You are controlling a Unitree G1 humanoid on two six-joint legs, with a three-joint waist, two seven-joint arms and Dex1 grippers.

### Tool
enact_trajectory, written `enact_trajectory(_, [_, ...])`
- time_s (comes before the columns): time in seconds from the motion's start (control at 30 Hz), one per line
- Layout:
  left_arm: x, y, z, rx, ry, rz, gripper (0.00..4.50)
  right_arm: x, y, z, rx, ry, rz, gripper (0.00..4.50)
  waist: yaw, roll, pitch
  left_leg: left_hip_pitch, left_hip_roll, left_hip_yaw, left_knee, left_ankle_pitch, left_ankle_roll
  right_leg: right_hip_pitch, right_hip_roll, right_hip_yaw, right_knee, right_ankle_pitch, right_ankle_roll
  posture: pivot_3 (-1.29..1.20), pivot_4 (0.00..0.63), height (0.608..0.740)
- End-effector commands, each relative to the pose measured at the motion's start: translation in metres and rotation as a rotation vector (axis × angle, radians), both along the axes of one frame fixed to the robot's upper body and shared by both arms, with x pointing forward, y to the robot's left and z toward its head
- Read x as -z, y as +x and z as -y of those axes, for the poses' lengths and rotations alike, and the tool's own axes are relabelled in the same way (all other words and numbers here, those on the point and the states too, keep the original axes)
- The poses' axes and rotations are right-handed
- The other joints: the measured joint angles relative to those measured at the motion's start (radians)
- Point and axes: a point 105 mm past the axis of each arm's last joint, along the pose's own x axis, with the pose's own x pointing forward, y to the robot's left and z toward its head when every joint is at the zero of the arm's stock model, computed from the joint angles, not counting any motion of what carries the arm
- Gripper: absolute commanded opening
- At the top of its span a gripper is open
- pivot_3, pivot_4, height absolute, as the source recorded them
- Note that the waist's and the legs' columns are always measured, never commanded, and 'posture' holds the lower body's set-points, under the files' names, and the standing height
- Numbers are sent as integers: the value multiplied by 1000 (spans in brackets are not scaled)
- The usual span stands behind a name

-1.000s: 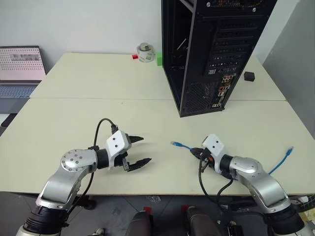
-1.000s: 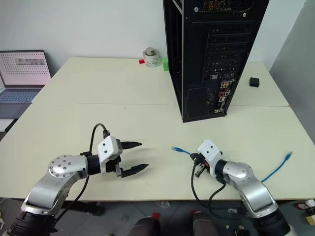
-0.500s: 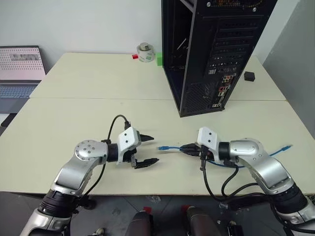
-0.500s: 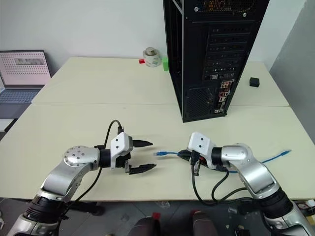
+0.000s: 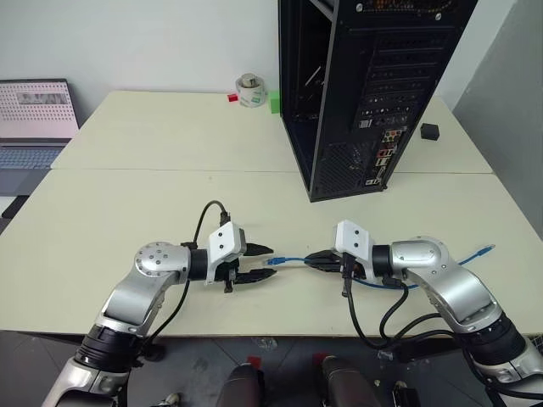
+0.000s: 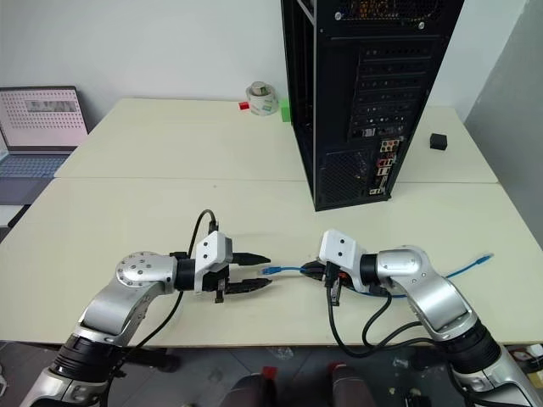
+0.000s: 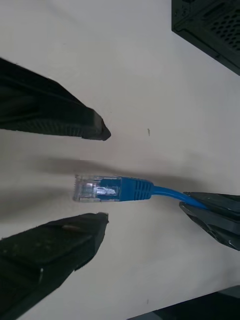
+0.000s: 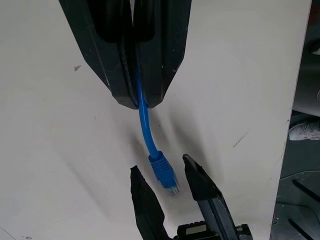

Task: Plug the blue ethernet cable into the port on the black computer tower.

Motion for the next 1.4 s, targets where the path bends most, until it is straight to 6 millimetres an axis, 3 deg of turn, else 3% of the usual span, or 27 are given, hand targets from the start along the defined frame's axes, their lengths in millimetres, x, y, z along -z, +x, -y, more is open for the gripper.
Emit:
enact_trajectory(0.03, [-7, 1, 4, 21, -14, 32, 1362, -9, -2, -3, -27, 15, 34, 0, 0, 0, 0, 0, 0, 0, 0, 0, 0, 0, 0, 0, 0, 0, 0, 0, 150, 740])
enact_trajectory(0.2, [-6, 1, 4, 23, -10, 36, 348, -9, -3, -2, -30, 13, 35, 0, 0, 0, 0, 0, 0, 0, 0, 0, 0, 0, 0, 0, 0, 0, 0, 0, 150, 740])
enact_trajectory(0.4, [-4, -1, 4, 30, 0, 46, 258, -8, -3, -2, -41, 3, 28, 0, 0, 0, 0, 0, 0, 0, 0, 0, 0, 0, 0, 0, 0, 0, 0, 0, 150, 740])
enact_trajectory(0.43, [-3, -1, 4, 33, 2, 48, 258, -7, -3, -2, -45, -1, 27, 506, 0, 0, 0, 0, 0, 0, 0, 0, 0, 0, 0, 0, 0, 0, 0, 0, 150, 740])
enact_trajectory(0.7, [-1, -6, 5, 63, 18, 83, 258, -9, -8, 6, -78, -22, 2, 2332, 0, 0, 0, 0, 0, 0, 0, 0, 0, 0, 0, 0, 0, 0, 0, 0, 150, 740])
enact_trajectory(0.9, [-3, -5, 13, 96, 33, 279, 258, -27, -7, 11, -22, 160, -159, 3769, 1, 0, 0, 0, 0, 0, 0, 0, 0, 0, 0, 0, 0, 0, 0, 0, 150, 740])
enact_trajectory(1.2, [-13, -4, 22, 133, 53, 739, 258, -33, -3, -4, 77, 412, -392, 3818, 2, 0, 0, 0, 0, 0, 0, 0, 0, 0, -1, 0, 0, 0, 0, 0, 150, 740])
enact_trajectory(1.4, [-15, -6, 21, 149, 49, 875, 258, -32, -7, -12, 78, 458, -459, 3818, 1, 0, 0, 0, 0, 0, 0, 0, 0, 0, -2, 0, 0, 0, 0, 0, 150, 740])
